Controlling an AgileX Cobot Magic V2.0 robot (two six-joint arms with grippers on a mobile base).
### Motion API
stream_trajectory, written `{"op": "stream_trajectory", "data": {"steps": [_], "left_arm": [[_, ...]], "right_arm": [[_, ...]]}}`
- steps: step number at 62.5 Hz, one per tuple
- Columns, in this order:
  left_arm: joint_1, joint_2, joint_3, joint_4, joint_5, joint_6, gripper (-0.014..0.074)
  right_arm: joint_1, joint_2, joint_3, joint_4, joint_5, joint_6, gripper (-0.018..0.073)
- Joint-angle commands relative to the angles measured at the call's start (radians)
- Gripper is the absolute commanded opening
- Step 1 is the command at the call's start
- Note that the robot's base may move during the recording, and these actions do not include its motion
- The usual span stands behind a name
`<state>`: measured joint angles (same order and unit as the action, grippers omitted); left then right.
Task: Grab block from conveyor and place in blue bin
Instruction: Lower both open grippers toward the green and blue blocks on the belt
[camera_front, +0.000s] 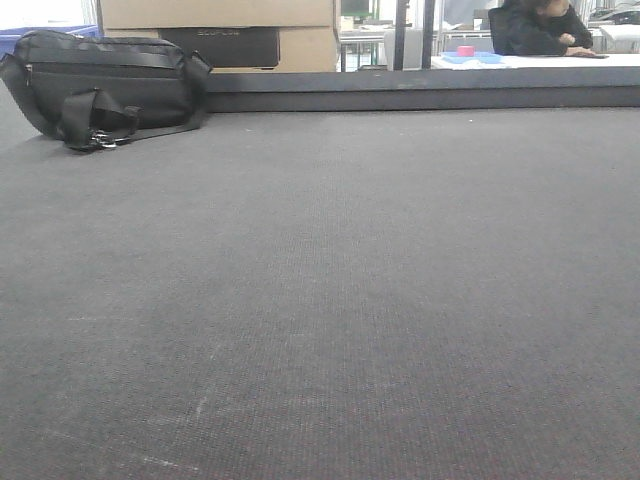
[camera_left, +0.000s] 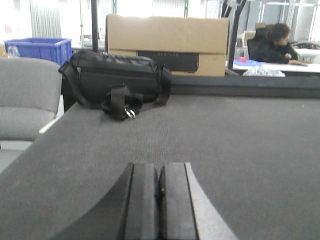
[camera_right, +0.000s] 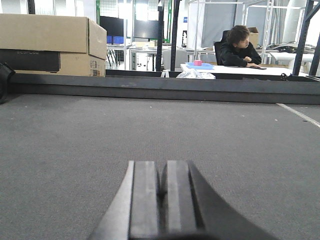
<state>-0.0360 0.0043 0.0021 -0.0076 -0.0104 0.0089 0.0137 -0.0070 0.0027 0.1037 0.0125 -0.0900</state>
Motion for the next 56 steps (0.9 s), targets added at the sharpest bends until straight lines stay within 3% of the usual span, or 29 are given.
{"op": "stream_trajectory", "data": {"steps": [1,8,15,20,28,36,45,56], "left_arm": [[0.003,-0.004,-0.002,-0.006,-0.042,0.0,-0.0111],[0.003,-0.004,-0.002,-0.008,-0.031,0.0,-0.0111],[0.003,-0.004,-0.05,-0.021,-0.021,0.0,-0.0111],[0.003,-0.004,-0.157,-0.028,0.052,0.0,-0.0111],[0.003,0.016,-0.336,-0.028,0.236,0.0,-0.0111],[0.003,0.104,-0.487,-0.028,0.341,0.0,-0.0111],[0.003,0.27,-0.636,-0.035,0.453,0.0,-0.0111],[0.003,0.543,-0.853,-0.109,0.662,0.0,-0.0111]], "right_arm": [[0.001,0.007,-0.003,-0.01,-0.022,0.002,-0.0162],[0.001,0.007,-0.003,-0.01,-0.033,0.002,-0.0162],[0.001,0.007,-0.003,0.035,-0.226,0.002,-0.0162],[0.001,0.007,-0.079,0.05,-0.252,0.002,-0.0162],[0.001,0.007,-0.228,0.05,-0.099,0.002,-0.0162],[0.001,0.053,-0.374,0.05,0.036,0.002,-0.0162],[0.001,0.173,-0.53,0.05,0.242,0.002,-0.0162],[0.001,0.392,-0.72,0.05,0.511,0.002,-0.0162]]}}
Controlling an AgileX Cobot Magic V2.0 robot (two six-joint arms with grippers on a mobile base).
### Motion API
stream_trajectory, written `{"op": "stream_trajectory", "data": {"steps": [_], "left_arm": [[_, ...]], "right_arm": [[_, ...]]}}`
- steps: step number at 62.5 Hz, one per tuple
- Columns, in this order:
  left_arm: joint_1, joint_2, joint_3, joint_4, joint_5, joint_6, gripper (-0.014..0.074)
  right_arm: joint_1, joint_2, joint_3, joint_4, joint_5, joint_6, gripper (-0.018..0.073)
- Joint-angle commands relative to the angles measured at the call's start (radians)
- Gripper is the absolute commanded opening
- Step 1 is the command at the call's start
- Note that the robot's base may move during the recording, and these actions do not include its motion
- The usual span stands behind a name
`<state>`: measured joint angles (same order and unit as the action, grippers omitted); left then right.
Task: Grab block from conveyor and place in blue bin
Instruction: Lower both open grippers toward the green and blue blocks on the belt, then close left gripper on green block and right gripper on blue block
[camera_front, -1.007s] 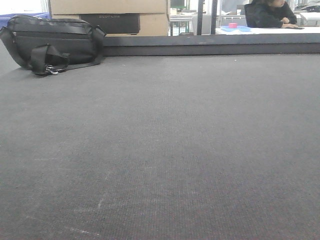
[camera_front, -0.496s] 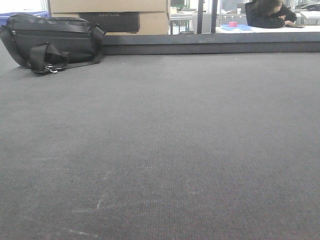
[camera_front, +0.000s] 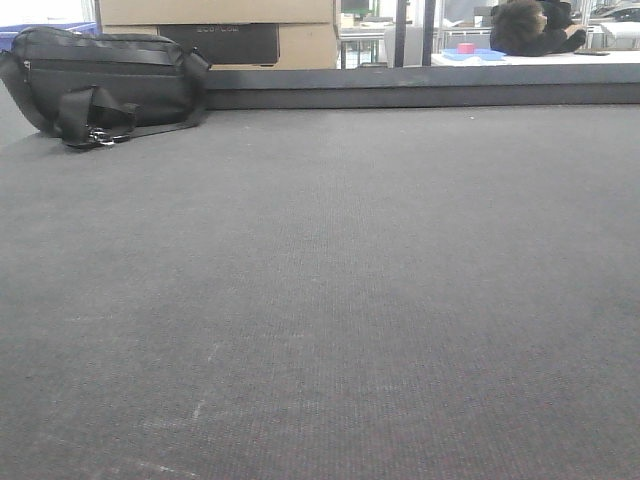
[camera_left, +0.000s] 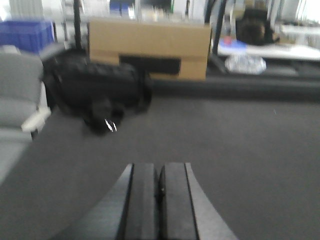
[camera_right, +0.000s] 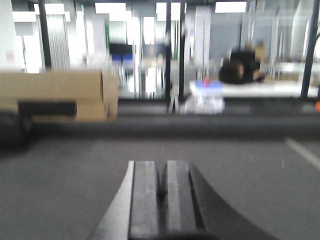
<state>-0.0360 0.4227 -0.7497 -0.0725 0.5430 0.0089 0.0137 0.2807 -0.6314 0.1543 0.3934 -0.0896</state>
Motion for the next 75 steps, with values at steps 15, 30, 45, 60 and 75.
{"op": "stream_trajectory", "data": {"steps": [15,30,45,60,75], "left_arm": [[0.003,0.481,-0.396,-0.056,0.431,0.0,-0.0111],[0.003,0.659,-0.439,-0.056,0.449,0.0,-0.0111],[0.003,0.762,-0.439,-0.056,0.457,0.0,-0.0111],[0.003,0.785,-0.439,-0.056,0.466,0.0,-0.0111],[0.003,0.786,-0.439,-0.056,0.468,0.0,-0.0111]], "right_arm": [[0.001,0.465,-0.38,-0.001,0.577,0.001,-0.0162],[0.001,0.733,-0.492,-0.001,0.828,0.001,-0.0162],[0.001,0.924,-0.492,-0.004,0.828,0.001,-0.0162],[0.001,1.098,-0.492,-0.057,0.796,0.001,-0.0018],[0.001,1.237,-0.485,-0.064,0.759,0.001,0.0491]]}}
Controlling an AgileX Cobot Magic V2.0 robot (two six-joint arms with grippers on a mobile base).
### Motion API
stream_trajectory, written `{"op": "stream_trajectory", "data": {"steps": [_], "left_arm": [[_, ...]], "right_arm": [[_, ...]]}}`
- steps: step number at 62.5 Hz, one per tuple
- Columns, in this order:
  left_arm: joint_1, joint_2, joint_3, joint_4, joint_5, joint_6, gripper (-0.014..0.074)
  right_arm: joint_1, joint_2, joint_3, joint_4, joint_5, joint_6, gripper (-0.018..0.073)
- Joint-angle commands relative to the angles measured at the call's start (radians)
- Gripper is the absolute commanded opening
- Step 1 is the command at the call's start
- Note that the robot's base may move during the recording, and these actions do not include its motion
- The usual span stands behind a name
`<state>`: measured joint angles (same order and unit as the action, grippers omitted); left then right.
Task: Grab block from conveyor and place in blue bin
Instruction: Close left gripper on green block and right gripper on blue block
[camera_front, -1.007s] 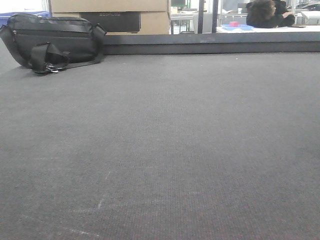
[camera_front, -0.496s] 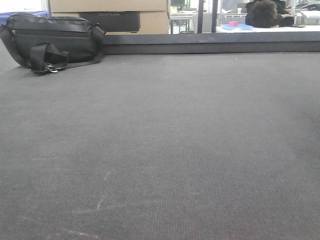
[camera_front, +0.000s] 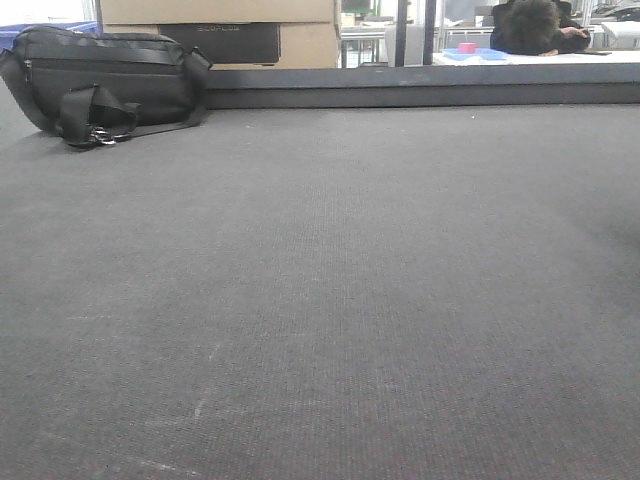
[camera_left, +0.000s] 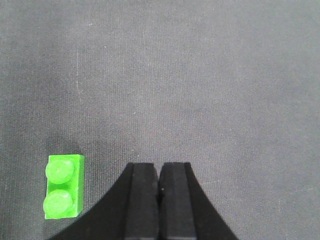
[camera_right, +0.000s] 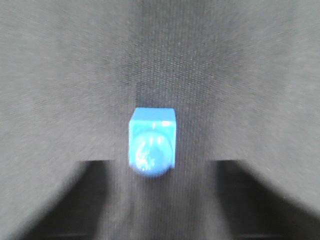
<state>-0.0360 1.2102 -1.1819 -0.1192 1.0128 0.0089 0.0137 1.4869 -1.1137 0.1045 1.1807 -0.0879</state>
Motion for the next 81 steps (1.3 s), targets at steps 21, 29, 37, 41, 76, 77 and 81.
{"op": "stream_trajectory", "data": {"steps": [21,29,37,41,76,77,81], "left_arm": [[0.003,-0.001,-0.007,-0.009,0.002,-0.009,-0.0111],[0.003,-0.001,-0.007,-0.001,0.015,-0.092,-0.0111],[0.003,0.013,-0.007,0.021,0.06,-0.135,-0.0111],[0.005,0.031,-0.007,0.044,0.112,-0.14,-0.0111],[0.2,0.224,-0.03,0.037,0.174,0.209,-0.0111],[0.2,0.23,-0.03,0.037,0.172,0.209,-0.0111],[0.2,0.258,-0.03,0.042,0.163,0.209,-0.0094]], "right_arm": [[0.001,0.072,0.172,0.006,-0.211,-0.001,0.0338],[0.001,0.072,0.188,0.006,-0.247,-0.009,0.0302],[0.001,0.065,0.188,0.006,-0.245,-0.009,0.0163],[0.001,0.049,0.184,0.006,-0.245,-0.009,-0.0013],[0.001,-0.193,0.119,0.122,-0.149,-0.009,-0.0162],[0.001,-0.194,0.119,0.127,-0.149,-0.009,-0.0162],[0.001,-0.193,0.119,0.134,-0.149,-0.009,-0.0162]]}}
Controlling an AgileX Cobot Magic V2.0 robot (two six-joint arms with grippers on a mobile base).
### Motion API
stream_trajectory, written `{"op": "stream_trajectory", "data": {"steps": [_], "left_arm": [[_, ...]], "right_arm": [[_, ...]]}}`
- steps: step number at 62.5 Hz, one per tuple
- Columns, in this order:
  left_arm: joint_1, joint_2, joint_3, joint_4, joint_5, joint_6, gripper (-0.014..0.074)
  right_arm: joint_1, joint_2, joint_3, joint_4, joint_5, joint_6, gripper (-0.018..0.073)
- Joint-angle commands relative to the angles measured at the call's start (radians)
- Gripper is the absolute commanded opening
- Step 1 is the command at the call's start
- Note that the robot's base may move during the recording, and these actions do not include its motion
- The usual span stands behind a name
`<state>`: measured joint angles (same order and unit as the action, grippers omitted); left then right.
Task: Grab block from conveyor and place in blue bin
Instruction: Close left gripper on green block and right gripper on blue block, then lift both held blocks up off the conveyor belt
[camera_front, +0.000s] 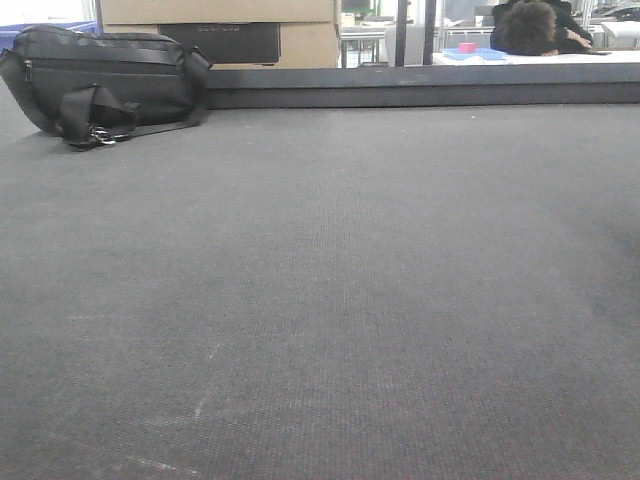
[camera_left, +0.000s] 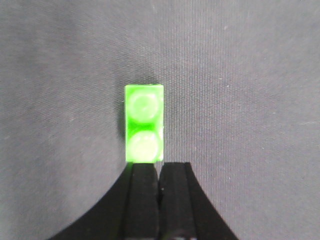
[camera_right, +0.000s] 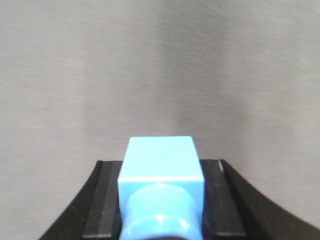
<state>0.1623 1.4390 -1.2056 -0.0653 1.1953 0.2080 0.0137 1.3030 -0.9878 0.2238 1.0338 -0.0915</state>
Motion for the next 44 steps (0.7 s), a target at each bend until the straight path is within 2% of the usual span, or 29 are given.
{"op": "stream_trajectory", "data": {"steps": [1,5,14,17,29,36,44], "left_arm": [[0.002,0.035,-0.006,-0.012,-0.019,0.01,-0.0082],[0.002,0.056,-0.006,-0.012,-0.021,0.01,0.0013],[0.002,0.096,0.001,-0.002,-0.042,0.004,0.0316],[0.002,0.109,0.015,-0.002,-0.068,-0.006,0.0369],[-0.018,0.161,0.092,-0.009,-0.17,-0.008,0.0391],[-0.028,0.19,0.139,0.024,-0.227,-0.014,0.0391],[-0.028,0.212,0.161,0.026,-0.266,-0.025,0.0391]], "right_arm": [[0.001,-0.01,-0.007,0.014,-0.002,-0.006,-0.0162],[0.001,-0.009,-0.007,0.017,-0.002,-0.006,-0.0162],[0.001,-0.009,-0.007,0.019,-0.002,-0.006,-0.0162],[0.001,-0.009,-0.007,0.019,-0.002,-0.006,-0.0162],[0.001,-0.009,-0.007,0.025,-0.004,-0.006,-0.0162],[0.001,-0.009,-0.007,0.028,-0.006,-0.006,-0.0162],[0.001,-0.009,-0.007,0.028,-0.006,-0.006,-0.0162]]}}
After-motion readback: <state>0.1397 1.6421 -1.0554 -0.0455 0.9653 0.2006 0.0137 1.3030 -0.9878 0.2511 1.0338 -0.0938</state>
